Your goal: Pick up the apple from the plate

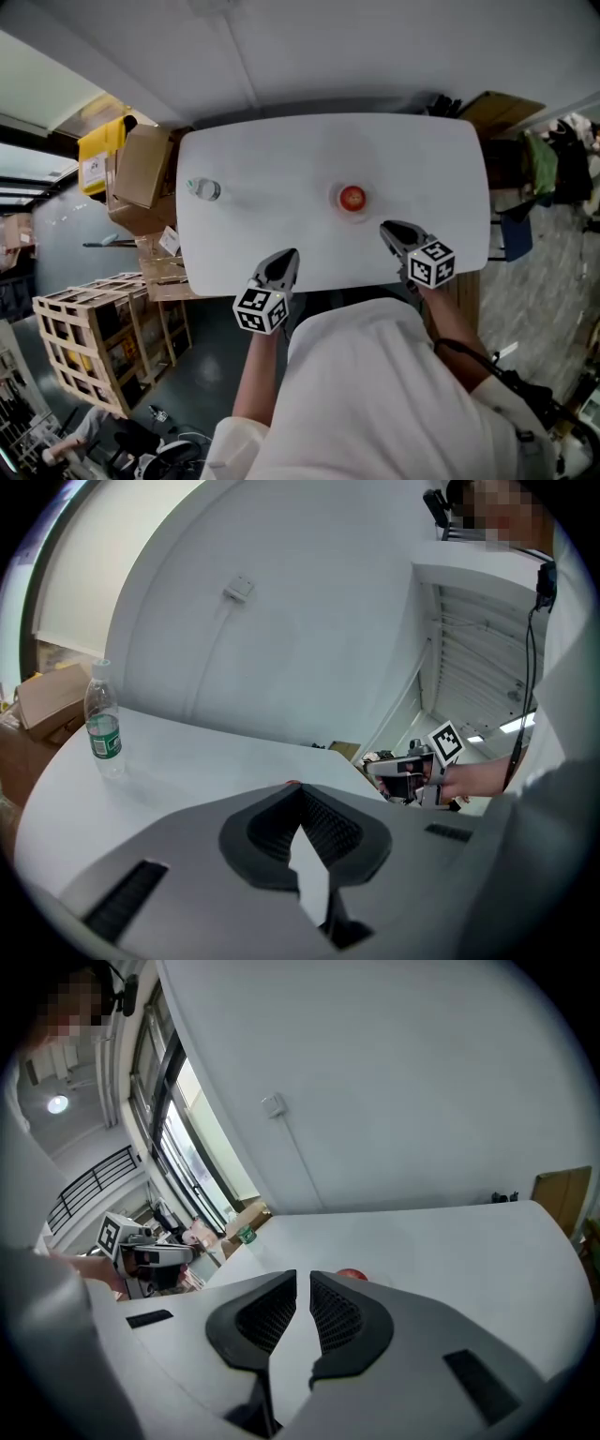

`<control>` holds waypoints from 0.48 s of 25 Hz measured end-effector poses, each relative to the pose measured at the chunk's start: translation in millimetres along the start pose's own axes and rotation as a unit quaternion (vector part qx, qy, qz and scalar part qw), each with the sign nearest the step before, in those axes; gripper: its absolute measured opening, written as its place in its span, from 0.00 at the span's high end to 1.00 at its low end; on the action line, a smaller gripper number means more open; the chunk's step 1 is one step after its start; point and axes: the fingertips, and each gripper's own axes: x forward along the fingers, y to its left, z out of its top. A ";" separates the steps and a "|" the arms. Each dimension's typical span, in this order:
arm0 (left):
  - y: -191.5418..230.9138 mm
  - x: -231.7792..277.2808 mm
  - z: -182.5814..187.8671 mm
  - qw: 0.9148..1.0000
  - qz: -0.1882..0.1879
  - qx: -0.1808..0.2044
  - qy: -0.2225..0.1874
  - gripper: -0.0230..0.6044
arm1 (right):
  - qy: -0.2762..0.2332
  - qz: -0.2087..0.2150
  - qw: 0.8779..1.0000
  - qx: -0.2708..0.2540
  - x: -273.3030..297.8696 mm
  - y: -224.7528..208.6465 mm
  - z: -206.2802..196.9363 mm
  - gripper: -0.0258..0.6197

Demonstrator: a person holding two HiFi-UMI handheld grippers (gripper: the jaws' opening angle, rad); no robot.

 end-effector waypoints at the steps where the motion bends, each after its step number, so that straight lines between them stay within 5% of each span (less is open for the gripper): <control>1: -0.3 3.1 0.2 1.000 0.002 -0.003 0.000 0.96 | 0.005 0.004 1.000 -0.001 3.2 -1.7 0.3 0.89; 12: -8.1 25.3 -6.9 0.999 0.019 -0.023 0.021 0.96 | 0.054 0.020 0.998 -0.005 52.4 -29.6 -5.4 0.68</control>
